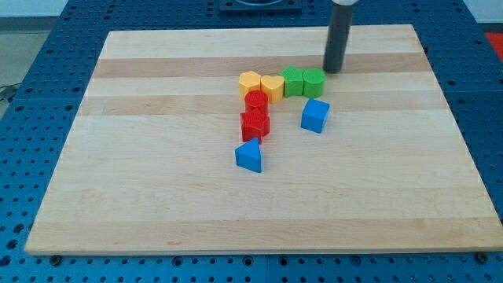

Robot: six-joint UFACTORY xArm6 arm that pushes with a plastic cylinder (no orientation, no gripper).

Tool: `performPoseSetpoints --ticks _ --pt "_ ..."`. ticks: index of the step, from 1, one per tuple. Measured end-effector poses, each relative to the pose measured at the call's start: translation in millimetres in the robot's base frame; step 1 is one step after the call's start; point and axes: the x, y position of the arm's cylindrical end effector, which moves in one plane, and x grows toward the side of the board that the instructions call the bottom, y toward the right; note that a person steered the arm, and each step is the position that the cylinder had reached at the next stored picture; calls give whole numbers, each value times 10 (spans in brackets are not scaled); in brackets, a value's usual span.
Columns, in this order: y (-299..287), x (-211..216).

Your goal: Move the cube towards the red star

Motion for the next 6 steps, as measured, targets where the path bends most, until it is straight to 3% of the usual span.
performPoseSetpoints --ticks 2,6 --pt "483 799" --pt "-556 872"
